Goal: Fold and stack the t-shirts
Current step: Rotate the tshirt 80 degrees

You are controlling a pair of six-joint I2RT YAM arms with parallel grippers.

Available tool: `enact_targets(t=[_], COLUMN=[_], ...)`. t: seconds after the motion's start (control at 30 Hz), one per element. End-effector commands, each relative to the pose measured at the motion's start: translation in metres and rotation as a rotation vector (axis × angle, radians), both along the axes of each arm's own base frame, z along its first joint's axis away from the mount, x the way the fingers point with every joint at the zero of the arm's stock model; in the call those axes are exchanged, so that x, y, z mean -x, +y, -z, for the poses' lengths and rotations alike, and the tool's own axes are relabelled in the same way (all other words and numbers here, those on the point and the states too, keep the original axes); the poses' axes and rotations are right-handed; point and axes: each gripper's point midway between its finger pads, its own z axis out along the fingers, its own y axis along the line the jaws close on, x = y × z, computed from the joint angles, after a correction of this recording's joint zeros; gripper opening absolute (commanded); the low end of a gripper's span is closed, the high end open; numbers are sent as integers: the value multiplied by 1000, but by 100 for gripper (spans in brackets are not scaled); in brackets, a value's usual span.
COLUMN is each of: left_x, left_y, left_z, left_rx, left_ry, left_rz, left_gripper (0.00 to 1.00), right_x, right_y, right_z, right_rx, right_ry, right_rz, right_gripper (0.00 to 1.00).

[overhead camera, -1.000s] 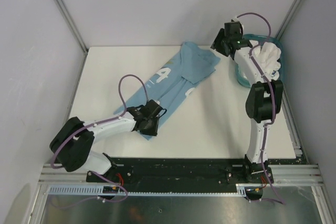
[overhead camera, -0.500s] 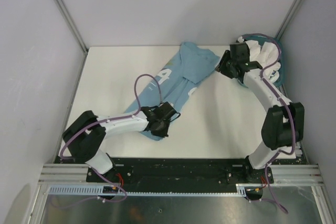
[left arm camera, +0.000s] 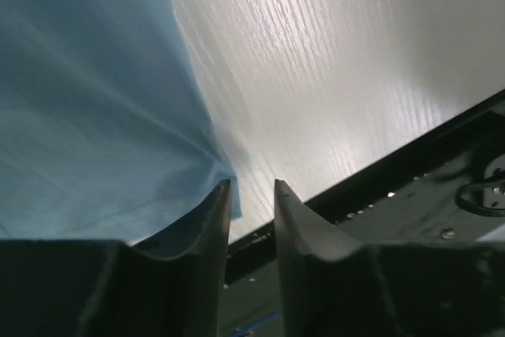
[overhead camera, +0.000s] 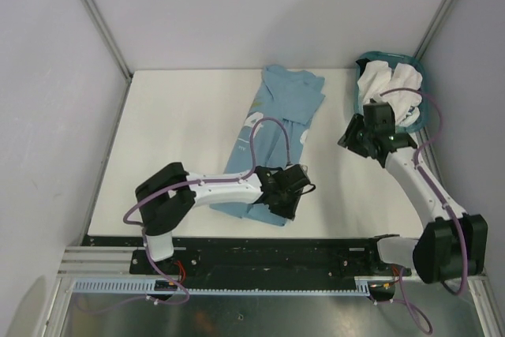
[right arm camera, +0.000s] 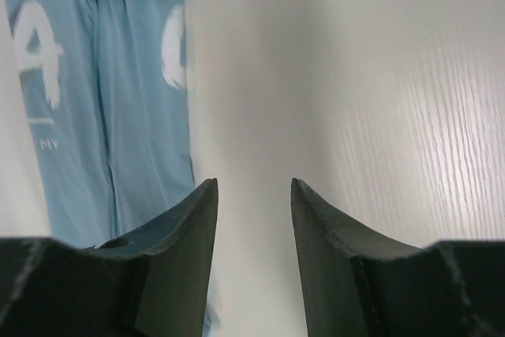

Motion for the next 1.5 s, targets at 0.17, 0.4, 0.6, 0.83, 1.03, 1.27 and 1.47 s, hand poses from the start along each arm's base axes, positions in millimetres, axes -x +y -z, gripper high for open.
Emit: enact_targets(t=[0.17, 0.4, 0.6, 0.83, 1.03, 1.27, 1.47], left_x=[9, -20, -33, -33, -27, -26, -23], left_y=[37, 99, 110, 104, 99, 99, 105], left_z=[-64, -59, -41, -25, -11, -1, 3], left_rx=[168, 152, 82, 45, 49, 37, 24], left_ry=[-24, -92, -99, -70, -28, -18, -17], left_rz=[-96, -236, -234, -165, -125, -110, -123], left_gripper=[49, 40, 39, 42, 38, 32, 15], right_x=[78, 124, 156, 176, 182, 184, 187], right_y=[37, 87, 119, 137, 130, 124, 116], right_z=[4, 22, 37, 46, 45, 46, 45], right_rx=[-35, -57, -59, -74, -62, -55, -47], right_ry=[22, 63, 99, 122, 117, 120, 120], right_rz=[-111, -192, -227, -223, -190, -167, -150], right_gripper=[48, 48, 47, 47, 47, 46, 46])
